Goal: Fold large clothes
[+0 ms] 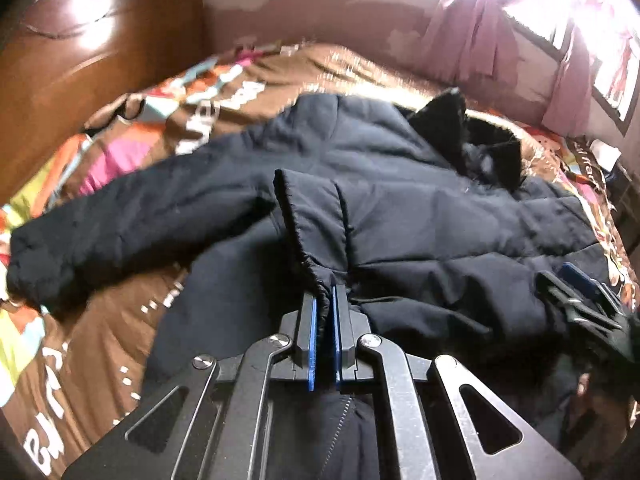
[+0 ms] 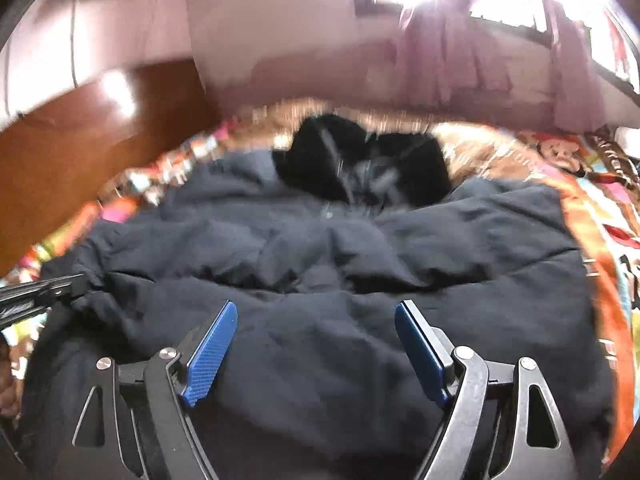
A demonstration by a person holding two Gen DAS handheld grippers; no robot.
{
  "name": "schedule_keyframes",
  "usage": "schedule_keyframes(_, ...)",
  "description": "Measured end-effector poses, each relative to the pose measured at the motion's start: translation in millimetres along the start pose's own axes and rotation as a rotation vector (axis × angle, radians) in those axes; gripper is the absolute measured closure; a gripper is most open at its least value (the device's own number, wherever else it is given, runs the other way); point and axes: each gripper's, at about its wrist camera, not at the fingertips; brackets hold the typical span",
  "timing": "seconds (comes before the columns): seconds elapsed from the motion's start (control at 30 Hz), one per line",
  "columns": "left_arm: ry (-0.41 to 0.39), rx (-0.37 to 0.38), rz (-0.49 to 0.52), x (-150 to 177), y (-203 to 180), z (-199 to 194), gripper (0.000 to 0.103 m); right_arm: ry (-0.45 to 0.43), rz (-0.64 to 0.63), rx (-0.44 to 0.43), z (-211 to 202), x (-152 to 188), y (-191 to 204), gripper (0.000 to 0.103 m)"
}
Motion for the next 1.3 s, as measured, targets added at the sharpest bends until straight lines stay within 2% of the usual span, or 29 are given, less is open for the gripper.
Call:
schedule_keyframes(0.07,0.049,0.027,-0.03,0.7,6.4,6.2,0.097,0.073,-0.032,0.052,16.9,2.8,3.1,0.02)
schedule_keyframes(0.13,0.094,0.077,-0.064,-3.1,16.2,6.7,0.095,0.103,-0.082,0.1,24.2,7.6,9.2,0.02)
schedule_keyframes(0.23,0.184,0.164,-0.135,-9.0,36.3,2.5,0.088,0.148,-0.125,0.141,33.0,11.5,14.4,0.02)
schedule_keyframes(0.3,0.246,0.18,-0.164,-11.5,49.2,-1.0,0.082,0.169,-0.114,0.147,35.2,8.6,14.0,0.02)
schedule_keyframes(0.4,0.299,0.167,-0.223,-15.3,79.1,-12.0,0.068,0.207,-0.066,0.156,26.4,-0.9,12.7,0.016)
schedule_keyframes(0.47,0.315,0.151,-0.277,-17.4,108.5,-16.4,0.046,0.205,-0.039,0.167,17.8,-9.0,21.0,0.016)
schedule_keyframes(0.5,0.318,0.133,-0.311,-17.6,123.7,-18.5,0.042,0.182,-0.027,0.155,12.2,-12.8,26.9,0.016)
schedule_keyframes(0.67,0.359,0.045,-0.55,-9.2,221.2,-3.0,0.042,0.101,0.027,0.081,9.8,-33.5,69.3,0.013)
schedule_keyframes(0.77,0.381,-0.019,-0.718,2.2,279.2,10.9,0.042,0.07,0.019,0.032,21.9,-43.8,104.5,0.013)
schedule_keyframes(0.87,0.372,-0.055,-0.86,10.4,325.4,21.6,0.042,0.033,-0.008,0.022,32.7,-54.5,131.3,0.013)
schedule_keyframes(1.0,0.37,-0.075,-0.965,12.1,366.8,45.2,0.042,0.011,-0.016,0.059,52.9,-65.8,147.7,0.012)
schedule_keyframes(1.2,0.393,-0.142,-1.042,14.1,402.5,83.4,0.043,0.057,0.018,0.098,84.7,-57.7,143.3,0.012)
schedule_keyframes(1.23,0.391,-0.156,-1.047,14.2,405.7,86.6,0.05,0.056,0.019,0.102,86.3,-56.0,142.5,0.011)
schedule_keyframes(1.27,0.391,-0.182,-1.046,14.1,408.0,89.0,0.064,0.053,0.021,0.108,87.1,-53.9,141.4,0.009)
schedule_keyframes(1.3,0.404,-0.199,-1.039,13.4,408.4,91.8,0.069,0.048,0.022,0.112,88.1,-52.2,140.6,0.008)
Point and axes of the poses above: each gripper's, at about its wrist camera, not at the fingertips, and z roughly the way its jaws point, y to its left, x to its underside, and after that the axes turned 13 degrees about -x, right-handed
